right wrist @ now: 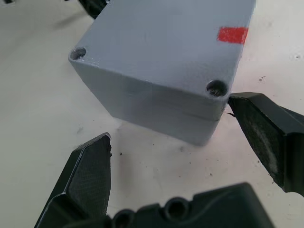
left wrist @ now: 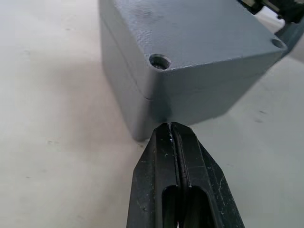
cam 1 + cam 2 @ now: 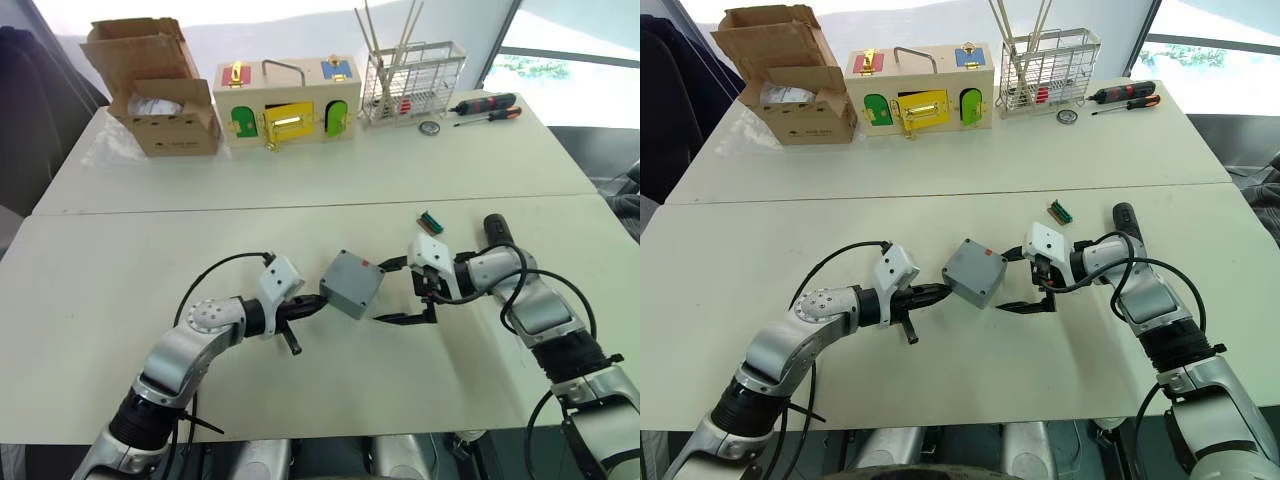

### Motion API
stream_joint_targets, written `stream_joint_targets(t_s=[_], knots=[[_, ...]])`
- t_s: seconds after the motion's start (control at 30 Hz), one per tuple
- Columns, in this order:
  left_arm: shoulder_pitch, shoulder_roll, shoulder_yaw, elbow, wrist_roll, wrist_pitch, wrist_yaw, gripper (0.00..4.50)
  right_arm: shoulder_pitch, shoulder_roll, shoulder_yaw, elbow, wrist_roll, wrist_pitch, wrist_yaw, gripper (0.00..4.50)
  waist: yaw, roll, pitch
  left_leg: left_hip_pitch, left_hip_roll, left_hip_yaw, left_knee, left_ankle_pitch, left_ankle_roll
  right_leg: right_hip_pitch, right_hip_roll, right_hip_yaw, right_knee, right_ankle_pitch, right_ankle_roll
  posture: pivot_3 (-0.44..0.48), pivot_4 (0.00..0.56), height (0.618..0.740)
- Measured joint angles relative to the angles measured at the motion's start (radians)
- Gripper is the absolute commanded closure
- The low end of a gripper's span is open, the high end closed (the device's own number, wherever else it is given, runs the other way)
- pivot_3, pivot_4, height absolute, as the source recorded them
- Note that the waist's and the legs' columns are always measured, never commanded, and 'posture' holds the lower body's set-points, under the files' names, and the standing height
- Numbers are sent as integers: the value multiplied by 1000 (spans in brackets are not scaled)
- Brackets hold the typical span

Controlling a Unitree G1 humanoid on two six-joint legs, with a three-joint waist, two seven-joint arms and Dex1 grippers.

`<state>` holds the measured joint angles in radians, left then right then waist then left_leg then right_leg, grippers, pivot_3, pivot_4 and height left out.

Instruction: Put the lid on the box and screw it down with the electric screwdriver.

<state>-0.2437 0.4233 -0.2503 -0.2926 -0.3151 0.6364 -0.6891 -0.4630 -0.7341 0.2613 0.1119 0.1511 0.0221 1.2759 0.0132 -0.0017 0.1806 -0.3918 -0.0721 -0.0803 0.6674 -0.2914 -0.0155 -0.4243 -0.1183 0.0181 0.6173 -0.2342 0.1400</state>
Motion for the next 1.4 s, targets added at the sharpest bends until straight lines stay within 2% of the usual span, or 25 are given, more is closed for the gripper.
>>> stream_joint_targets(t_s=[0.3,0.83,0.9,1.03,1.17,1.23,1.3,1.4], knots=[[-29,-23,-1,43,43,-44,17,4500,113,-30,-20,-150,7,113,-29,67,-1,0,0,0,0,0,0,0,0,0,0,0,1,0,0,0,150,734],[-64,-50,-2,92,75,-88,16,4500,145,-31,-31,-188,-2,170,-99,67,-1,0,0,0,0,0,0,0,0,0,0,0,1,0,0,0,150,734],[-46,-25,3,67,70,-80,11,4500,159,-44,-73,-221,25,243,-121,67,-1,0,0,0,0,0,0,0,0,0,0,0,1,0,0,0,150,734],[-9,62,77,-4,25,-25,-21,4500,181,-80,-303,-313,210,530,-192,67,0,0,0,0,1,0,0,0,0,0,0,0,1,0,0,0,150,734],[-16,108,129,-46,-44,25,-62,4500,209,-86,-456,-362,361,716,-238,67,1,0,0,0,0,-1,0,-2,4,0,0,0,1,0,0,0,150,734],[-69,115,161,-38,-77,51,-75,4500,192,-43,-519,-343,388,724,-296,67,0,0,0,0,0,0,1,-2,3,0,0,0,2,0,0,0,150,734],[-135,113,178,-33,-90,51,-75,4500,139,4,-521,-293,358,659,-361,67,-2,0,0,0,-1,0,1,-1,2,0,0,0,3,0,0,0,150,734],[-214,86,152,-19,-88,38,-79,4500,2,57,-420,-76,193,487,-473,787,-10,0,-1,1,-2,2,0,0,0,-1,0,1,3,0,0,0,150,734]])
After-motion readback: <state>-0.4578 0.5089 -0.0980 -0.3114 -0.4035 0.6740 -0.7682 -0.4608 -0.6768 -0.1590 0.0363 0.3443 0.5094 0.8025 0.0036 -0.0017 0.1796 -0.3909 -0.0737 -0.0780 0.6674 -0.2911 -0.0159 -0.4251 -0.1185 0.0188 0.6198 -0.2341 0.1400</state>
